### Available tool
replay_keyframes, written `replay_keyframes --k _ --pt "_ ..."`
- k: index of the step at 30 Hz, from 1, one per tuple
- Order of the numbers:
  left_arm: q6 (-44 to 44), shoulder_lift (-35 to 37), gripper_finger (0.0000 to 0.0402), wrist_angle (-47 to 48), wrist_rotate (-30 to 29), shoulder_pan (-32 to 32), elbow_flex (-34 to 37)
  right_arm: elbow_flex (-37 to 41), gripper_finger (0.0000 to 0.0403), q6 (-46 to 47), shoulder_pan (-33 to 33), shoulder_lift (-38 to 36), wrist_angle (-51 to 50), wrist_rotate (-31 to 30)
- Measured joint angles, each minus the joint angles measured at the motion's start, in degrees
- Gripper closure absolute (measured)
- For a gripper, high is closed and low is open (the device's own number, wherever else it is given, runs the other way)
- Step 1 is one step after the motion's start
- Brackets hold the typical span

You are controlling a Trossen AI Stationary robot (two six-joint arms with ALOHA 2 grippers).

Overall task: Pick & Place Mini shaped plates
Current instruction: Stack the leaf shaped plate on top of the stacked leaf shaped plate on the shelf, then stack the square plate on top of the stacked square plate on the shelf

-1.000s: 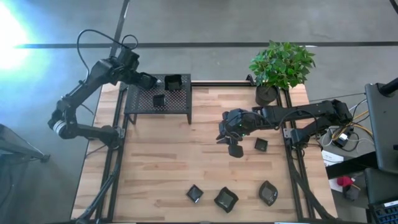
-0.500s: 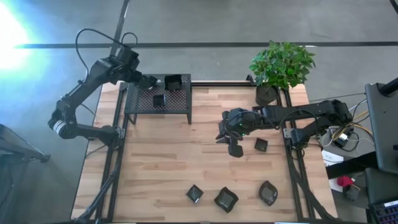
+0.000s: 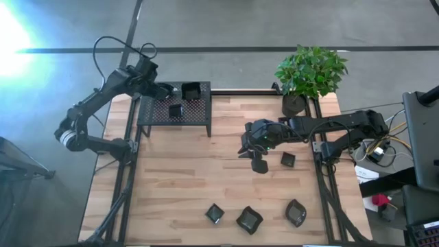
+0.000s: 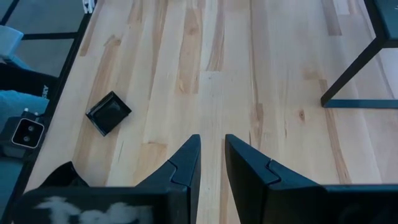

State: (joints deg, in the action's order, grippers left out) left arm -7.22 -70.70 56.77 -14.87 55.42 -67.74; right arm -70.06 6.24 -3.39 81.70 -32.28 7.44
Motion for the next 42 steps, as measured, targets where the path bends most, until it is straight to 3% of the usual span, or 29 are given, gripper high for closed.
replay_keyframes --k 12,16,19,25,32,42 --pt "1.9 0.4 0.0319 -2.3 1.3 -0.1 -0.9 0.0 0.0335 0.2 0.0 0.0 0.0 0.0" --pt "2.7 0.4 0.0319 -5.7 8.0 -0.4 1.6 0.0 0.0335 -0.1 0.0 0.0 0.0 0.0" --pt "2.3 0.4 0.0319 -8.5 8.8 -0.4 3.5 0.0 0.0335 -0.3 0.0 0.0 0.0 0.0" --pt "2.8 0.4 0.0319 -9.7 8.1 -0.4 5.1 0.0 0.0335 -0.2 0.0 0.0 0.0 0.0" --pt "2.8 0.4 0.0319 -9.7 -3.0 -0.3 4.9 0.0 0.0335 -0.2 0.0 0.0 0.0 0.0" --pt "3.5 1.5 0.0319 -6.9 -0.7 -1.4 -0.8 0.0 0.0335 -0.4 0.0 -0.3 -0.2 0.0"
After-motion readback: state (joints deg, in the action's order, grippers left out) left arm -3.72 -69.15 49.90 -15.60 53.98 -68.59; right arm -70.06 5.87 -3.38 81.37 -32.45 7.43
